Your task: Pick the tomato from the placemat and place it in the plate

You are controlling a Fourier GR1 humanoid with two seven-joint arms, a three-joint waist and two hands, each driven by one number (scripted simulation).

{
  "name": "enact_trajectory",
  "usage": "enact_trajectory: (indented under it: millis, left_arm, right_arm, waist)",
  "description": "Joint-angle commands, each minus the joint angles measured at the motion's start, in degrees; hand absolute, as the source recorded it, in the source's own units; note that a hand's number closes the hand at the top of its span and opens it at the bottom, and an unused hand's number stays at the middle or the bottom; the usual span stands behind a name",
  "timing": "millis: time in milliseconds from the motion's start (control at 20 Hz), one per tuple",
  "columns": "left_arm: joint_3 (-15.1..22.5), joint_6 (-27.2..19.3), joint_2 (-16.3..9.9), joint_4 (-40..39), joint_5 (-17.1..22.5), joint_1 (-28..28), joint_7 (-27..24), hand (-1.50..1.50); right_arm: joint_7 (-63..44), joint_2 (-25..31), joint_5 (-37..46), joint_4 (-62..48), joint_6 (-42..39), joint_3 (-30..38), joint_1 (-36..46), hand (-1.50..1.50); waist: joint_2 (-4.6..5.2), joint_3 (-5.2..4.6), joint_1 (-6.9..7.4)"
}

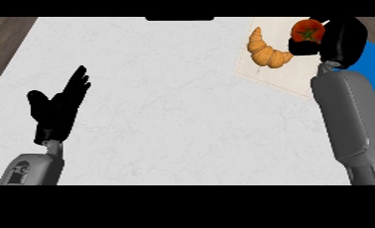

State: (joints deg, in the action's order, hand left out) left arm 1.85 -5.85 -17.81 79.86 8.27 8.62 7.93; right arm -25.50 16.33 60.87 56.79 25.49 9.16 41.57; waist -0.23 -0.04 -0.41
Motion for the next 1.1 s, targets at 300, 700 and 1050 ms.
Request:
enact_trajectory:
  millis: [300, 700, 1050]
  left_arm:
    - [-1.38, 2.15, -0.17, 4.19, 0.37, -0.40, 3.14, 0.00]
    - [-1.37, 2.75, 1.54, -1.21, -2.02, 0.79, -1.08, 0.00]
    - [-2.22, 3.61, 1.57, -1.21, -1.52, 0.16, -1.31, 0.00]
  right_arm:
    - [5.60, 9.67, -8.48, -3.83, 1.43, 10.20, -4.64, 1.50]
    - [15.41, 17.45, -12.27, -20.58, -1.19, 13.97, -3.36, 1.50]
    - [26.79, 20.02, -21.61, -30.02, -10.98, 19.51, -4.65, -1.50]
  waist:
    - [0.31, 0.08, 0.90]
    - [0.62, 0.10, 1.41]
    - [0.81, 0.17, 1.57]
